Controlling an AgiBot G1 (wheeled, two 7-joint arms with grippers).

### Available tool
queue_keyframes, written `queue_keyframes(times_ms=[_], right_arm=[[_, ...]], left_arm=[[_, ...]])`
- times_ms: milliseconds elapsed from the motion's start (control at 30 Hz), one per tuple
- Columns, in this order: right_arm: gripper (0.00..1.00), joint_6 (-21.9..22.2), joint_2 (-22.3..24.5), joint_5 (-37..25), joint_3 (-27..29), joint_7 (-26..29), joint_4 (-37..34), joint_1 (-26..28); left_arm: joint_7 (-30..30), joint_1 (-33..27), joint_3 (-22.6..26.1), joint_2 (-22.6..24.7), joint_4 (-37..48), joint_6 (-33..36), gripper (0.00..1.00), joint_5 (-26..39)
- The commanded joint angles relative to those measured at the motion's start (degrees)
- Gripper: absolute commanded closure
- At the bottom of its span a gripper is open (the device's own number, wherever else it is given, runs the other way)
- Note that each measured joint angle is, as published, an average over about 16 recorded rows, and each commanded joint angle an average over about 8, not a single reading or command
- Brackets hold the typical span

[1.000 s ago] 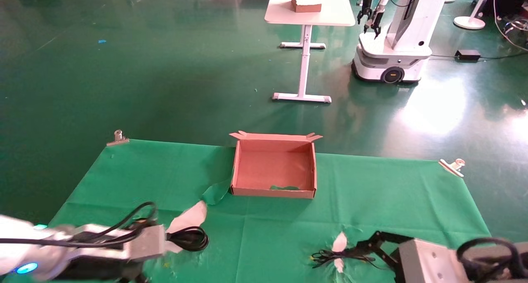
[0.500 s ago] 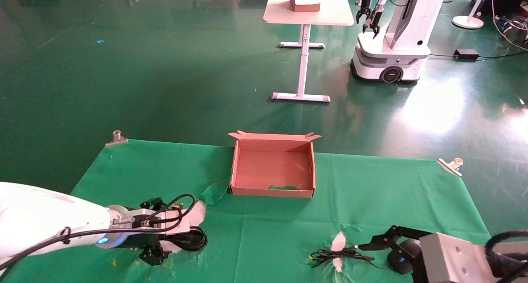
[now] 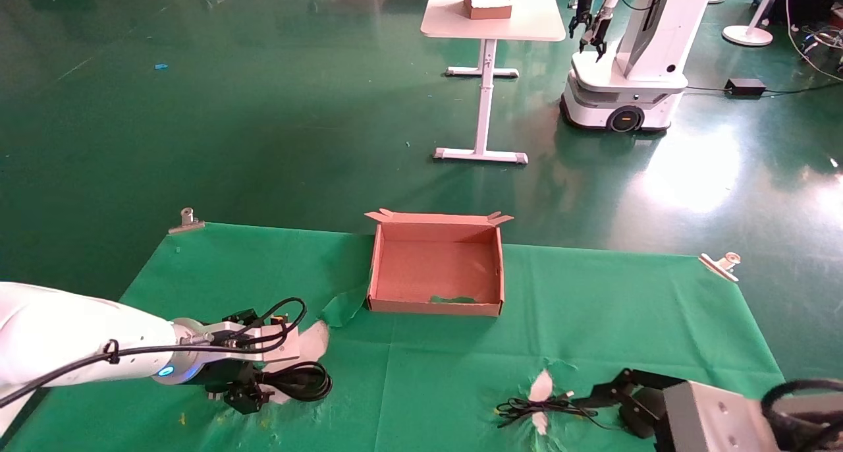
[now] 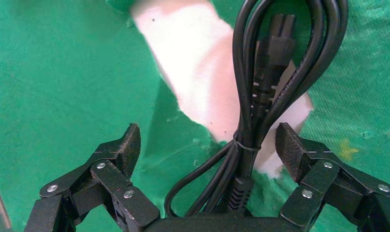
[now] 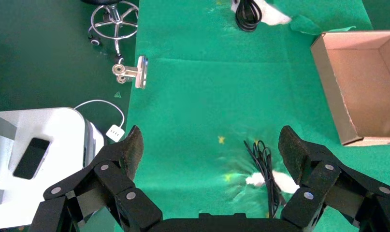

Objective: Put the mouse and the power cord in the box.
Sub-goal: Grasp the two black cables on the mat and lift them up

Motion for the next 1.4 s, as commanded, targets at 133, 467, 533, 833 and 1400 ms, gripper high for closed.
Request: queue_keyframes(times_ms=[133,467,533,833,1400], right_arm=[[0.0,0.04,-0.33,-1.45,-0.92,-0.1,0.22,0.51],[0.0,1.58,-7.96,-20.49,-8.95,-0.36,-0.51,4.4],[0.0,2.21,-10.86,-24.46,-10.67,-0.38,-2.17,5.6],[0.0,5.46,-24.35,-36.45,-16.35,-4.68,-18.39,11.78],[0.97,11.72,-38.47,-42.23,-19.6,-14.3,-45.34,18.73]], left_arm=[[1.63,-0.28,-0.23,-0.05,0.78,0.04,0.0,-1.26],[3.38,-0.41,-0.37,-0.08,1.5,-0.02,0.0,-2.37],[3.46,-0.44,-0.38,-0.05,1.61,-0.04,0.0,-2.4],[3.66,-0.51,-0.39,0.02,1.87,-0.09,0.0,-2.48],[3.73,-0.53,-0.4,0.04,2.0,-0.13,1.0,-2.52]])
